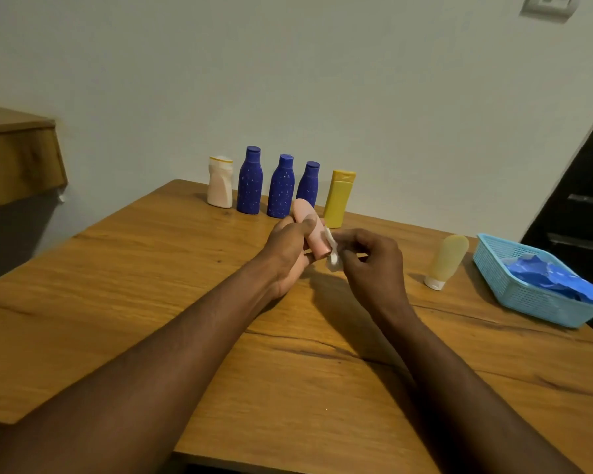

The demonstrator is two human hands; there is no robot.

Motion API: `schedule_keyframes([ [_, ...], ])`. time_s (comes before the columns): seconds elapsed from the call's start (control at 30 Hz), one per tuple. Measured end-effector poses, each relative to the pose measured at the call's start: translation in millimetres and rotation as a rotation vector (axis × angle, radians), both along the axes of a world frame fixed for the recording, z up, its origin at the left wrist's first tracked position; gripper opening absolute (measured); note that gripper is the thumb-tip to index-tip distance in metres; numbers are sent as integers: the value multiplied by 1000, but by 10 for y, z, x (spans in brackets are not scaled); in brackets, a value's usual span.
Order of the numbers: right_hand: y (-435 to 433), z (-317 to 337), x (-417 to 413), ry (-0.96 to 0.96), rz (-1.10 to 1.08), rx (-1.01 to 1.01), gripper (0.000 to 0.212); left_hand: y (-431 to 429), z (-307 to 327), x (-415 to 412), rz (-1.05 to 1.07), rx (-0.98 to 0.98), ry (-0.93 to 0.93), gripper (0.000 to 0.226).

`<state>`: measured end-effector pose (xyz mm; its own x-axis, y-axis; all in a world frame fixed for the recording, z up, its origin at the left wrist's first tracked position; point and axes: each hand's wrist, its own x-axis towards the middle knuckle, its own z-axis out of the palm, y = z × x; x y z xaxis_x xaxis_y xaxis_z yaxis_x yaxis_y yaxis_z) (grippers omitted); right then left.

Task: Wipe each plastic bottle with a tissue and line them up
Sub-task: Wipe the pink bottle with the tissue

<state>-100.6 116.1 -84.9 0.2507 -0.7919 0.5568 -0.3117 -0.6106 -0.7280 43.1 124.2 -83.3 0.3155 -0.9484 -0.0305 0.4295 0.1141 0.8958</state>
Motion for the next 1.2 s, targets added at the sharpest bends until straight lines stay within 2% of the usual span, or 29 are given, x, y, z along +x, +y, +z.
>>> schedule_keyframes([
  [0.1, 19, 19, 7, -13, -33, -98, 27, -12, -21, -21, 8, 22, -66, 43],
  [0.27, -38, -57, 23, 59, -11, -26, 25, -34, -30, -50, -19, 32, -39, 37],
  [0.4, -28, -73, 51, 77, 30, 31, 23, -38, -17, -25, 42, 70, -28, 37],
  [0.53, -14, -77, 82, 129, 39, 10, 23, -43, -8, 22, 84, 85, -7, 37],
  [0.73, -69, -70, 38, 115, -15, 9, 26, 4, -11, 7, 15, 55, -48, 35],
  [0.83, -105, -65, 13, 50, -9, 33, 25, 23, -5, 4, -22, 45, -41, 35],
  [0.93, -122, -76, 4, -54, 2, 131, 25, 35, 15, -13, -46, 43, -7, 33],
  [1.07, -72, -54, -15, -207, 101, 312, 22, 59, 38, -50, -82, 37, 101, 19],
  [1.2, 4, -48, 20, -237, 185, 465, 18, 85, 63, -75, -34, 47, 143, 31],
])
